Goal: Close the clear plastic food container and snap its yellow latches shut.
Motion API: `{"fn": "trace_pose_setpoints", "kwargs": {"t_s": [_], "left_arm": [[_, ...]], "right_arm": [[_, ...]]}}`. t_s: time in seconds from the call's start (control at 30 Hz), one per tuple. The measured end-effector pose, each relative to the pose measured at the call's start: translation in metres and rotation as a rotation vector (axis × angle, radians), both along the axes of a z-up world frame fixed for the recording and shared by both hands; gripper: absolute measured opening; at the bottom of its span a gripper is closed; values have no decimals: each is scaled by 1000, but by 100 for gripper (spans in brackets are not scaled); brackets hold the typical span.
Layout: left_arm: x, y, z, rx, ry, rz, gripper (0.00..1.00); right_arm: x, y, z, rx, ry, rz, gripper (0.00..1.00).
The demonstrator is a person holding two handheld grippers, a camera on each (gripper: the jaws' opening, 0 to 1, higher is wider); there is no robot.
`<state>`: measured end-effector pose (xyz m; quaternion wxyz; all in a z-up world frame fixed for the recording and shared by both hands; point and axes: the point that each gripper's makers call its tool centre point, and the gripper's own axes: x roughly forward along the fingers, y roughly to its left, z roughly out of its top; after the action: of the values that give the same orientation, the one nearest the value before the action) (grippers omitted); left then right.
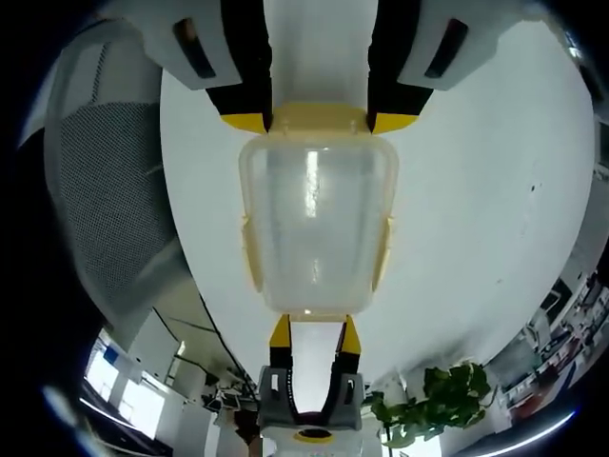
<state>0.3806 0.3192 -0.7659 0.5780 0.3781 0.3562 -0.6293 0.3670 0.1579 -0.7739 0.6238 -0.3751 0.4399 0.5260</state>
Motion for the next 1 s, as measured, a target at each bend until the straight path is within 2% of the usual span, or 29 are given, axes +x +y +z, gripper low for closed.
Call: {"fn": "trace_pose_setpoints", "kwargs": {"t_s": [0.57,1.0], "left_arm": [[-5,-22,-3,-14,2,4,38],[-6,-25,-8,1,5,1,38]], "right_arm": [[-5,-22,-2,-14,-2,-2,38],[-7,-25,-7,-10,0,-4,38]]}}
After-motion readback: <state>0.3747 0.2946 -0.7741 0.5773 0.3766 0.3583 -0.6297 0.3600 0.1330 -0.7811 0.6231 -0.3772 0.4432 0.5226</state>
